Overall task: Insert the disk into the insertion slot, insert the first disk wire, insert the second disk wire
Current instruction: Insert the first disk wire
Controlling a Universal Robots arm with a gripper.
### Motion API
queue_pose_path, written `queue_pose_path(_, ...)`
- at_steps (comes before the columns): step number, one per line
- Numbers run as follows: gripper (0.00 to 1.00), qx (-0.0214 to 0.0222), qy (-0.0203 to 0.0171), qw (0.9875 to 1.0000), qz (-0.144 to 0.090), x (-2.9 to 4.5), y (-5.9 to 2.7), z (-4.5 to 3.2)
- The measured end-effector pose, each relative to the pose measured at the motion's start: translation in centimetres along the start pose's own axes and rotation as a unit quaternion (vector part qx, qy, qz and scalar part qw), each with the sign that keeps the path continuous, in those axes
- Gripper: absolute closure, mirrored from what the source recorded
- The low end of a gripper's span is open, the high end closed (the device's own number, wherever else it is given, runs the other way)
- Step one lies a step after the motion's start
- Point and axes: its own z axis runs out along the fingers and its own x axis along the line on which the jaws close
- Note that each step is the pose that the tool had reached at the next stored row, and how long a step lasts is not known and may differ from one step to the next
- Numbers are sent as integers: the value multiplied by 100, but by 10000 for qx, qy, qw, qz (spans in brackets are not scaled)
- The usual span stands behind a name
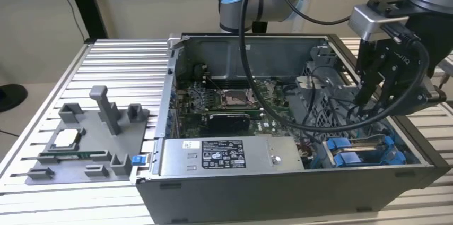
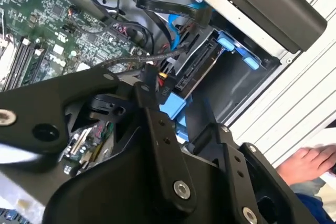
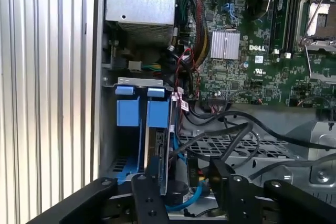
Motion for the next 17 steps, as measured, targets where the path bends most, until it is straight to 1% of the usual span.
queue_pose_path(2, 0, 0, -4, 10000, 1, 0, 0, -3)
queue_pose_path(3, 0, 1, -17, 10000, 1, 0, 0, -5)
queue_pose_path(4, 0, 2, -45, 10000, 3, 0, 0, -6)
queue_pose_path(9, 0, 9, -241, 9997, 19, 1, -1, -31)
queue_pose_path(11, 0, 12, -338, 9994, 29, 1, -1, -37)
queue_pose_path(13, 0, 16, -447, 9990, 39, 1, -1, -41)
queue_pose_path(14, 0, 18, -492, 9988, 44, 3, -2, -47)
queue_pose_path(16, 0, 20, -569, 9984, 53, 13, -2, -68)
queue_pose_path(17, 0, 21, -599, 9982, 55, 21, -2, -80)
